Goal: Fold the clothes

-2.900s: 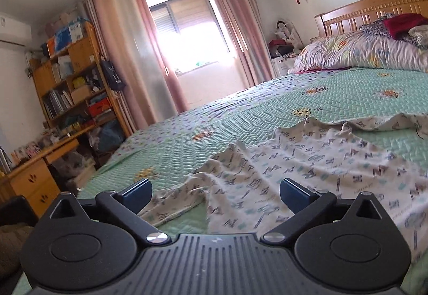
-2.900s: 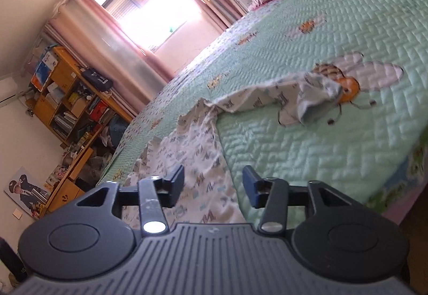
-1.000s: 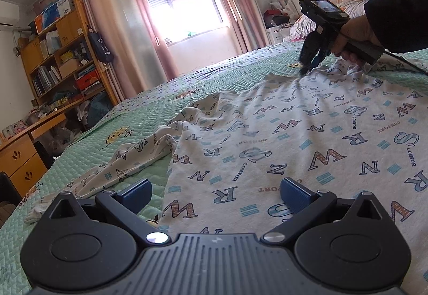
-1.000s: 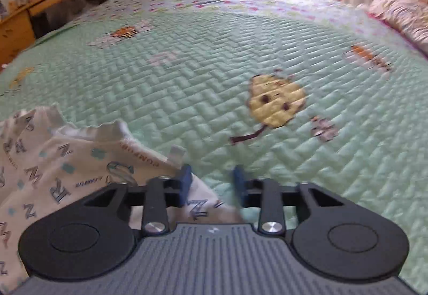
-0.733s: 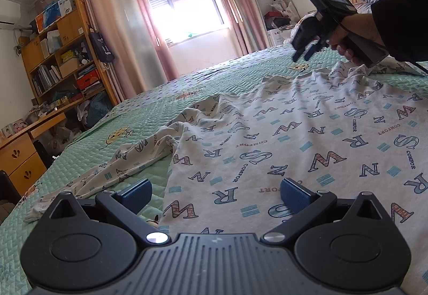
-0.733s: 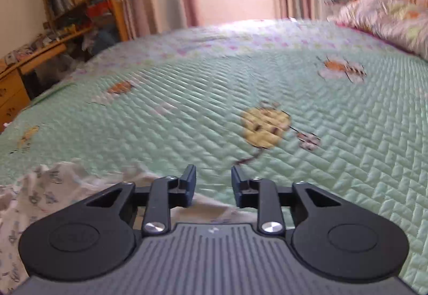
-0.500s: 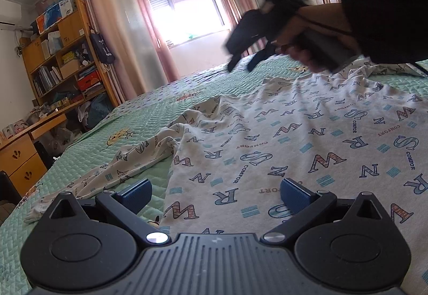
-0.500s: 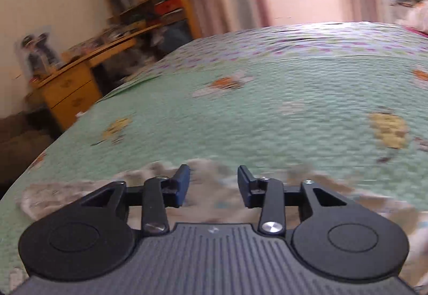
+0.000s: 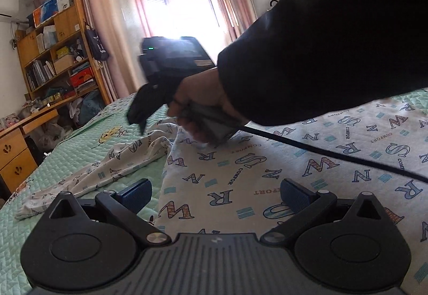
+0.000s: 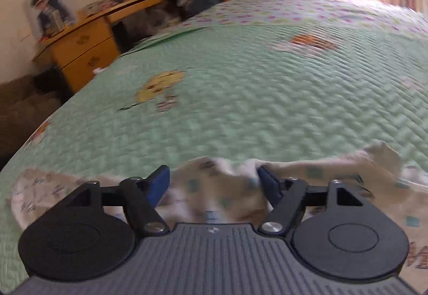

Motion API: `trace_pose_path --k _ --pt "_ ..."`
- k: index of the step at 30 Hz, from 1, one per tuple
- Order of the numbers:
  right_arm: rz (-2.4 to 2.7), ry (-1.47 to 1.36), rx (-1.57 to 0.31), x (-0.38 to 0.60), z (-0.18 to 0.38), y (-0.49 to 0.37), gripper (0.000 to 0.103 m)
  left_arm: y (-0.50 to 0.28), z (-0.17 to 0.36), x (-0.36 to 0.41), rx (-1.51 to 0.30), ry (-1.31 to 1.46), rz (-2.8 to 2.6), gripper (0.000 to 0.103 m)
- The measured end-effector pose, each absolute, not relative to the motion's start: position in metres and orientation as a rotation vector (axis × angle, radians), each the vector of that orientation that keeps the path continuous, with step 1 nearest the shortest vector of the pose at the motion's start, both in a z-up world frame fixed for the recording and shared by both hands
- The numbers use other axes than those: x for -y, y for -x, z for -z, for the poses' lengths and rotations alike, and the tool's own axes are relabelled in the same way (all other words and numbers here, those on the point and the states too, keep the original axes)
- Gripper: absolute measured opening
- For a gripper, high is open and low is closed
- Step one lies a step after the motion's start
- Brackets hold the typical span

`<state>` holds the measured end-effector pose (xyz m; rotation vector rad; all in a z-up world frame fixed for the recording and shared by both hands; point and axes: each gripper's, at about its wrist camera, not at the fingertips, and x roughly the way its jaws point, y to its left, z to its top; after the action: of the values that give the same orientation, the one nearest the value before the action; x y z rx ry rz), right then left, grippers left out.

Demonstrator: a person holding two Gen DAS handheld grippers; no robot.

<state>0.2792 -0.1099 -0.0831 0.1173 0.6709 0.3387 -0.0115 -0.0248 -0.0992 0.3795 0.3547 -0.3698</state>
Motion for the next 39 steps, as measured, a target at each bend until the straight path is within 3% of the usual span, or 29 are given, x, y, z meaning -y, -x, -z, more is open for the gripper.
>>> trace_pose_path --k 8,14,18,23,25,35,36,37,38,39 --pt "-0.245 -0.260 -0.534 0.154 0.048 -0.230 0.076 0.011 0.100 0.026 -0.360 -0.387 0.375 0.102" --pt "-0.503 -0.143 -0.568 0.097 0.029 -0.191 0.076 0.013 0.091 0.009 -0.295 -0.293 0.338 0.102" --pt "-0.619 0.058 -0.531 0.036 0.015 -0.167 0.077 0.016 0.069 -0.028 -0.279 -0.077 0.345 0.101" --pt "-0.728 0.291 -0.479 -0.047 0.002 -0.143 0.078 0.030 0.060 -0.062 -0.227 -0.009 0.245 0.100" --pt "-0.756 0.383 -0.462 -0.081 0.004 -0.138 0.083 0.027 0.064 -0.083 -0.268 0.062 0.215 0.100" --pt "-0.611 0.792 -0.348 -0.211 0.070 -0.140 0.082 0.000 0.086 -0.147 -0.497 0.160 0.006 0.099" --pt "-0.591 0.785 -0.354 -0.214 0.071 -0.144 0.076 -0.002 0.088 -0.151 -0.512 0.166 0.004 0.099" --pt "-0.571 0.775 -0.379 -0.216 0.072 -0.149 0.042 -0.002 0.088 -0.154 -0.520 0.172 0.006 0.098" --pt "-0.552 0.764 -0.404 -0.218 0.074 -0.154 0.020 0.000 0.088 -0.157 -0.523 0.173 0.006 0.098" --pt "-0.538 0.746 -0.421 -0.219 0.074 -0.158 0.008 0.000 0.089 -0.160 -0.526 0.170 0.004 0.098"
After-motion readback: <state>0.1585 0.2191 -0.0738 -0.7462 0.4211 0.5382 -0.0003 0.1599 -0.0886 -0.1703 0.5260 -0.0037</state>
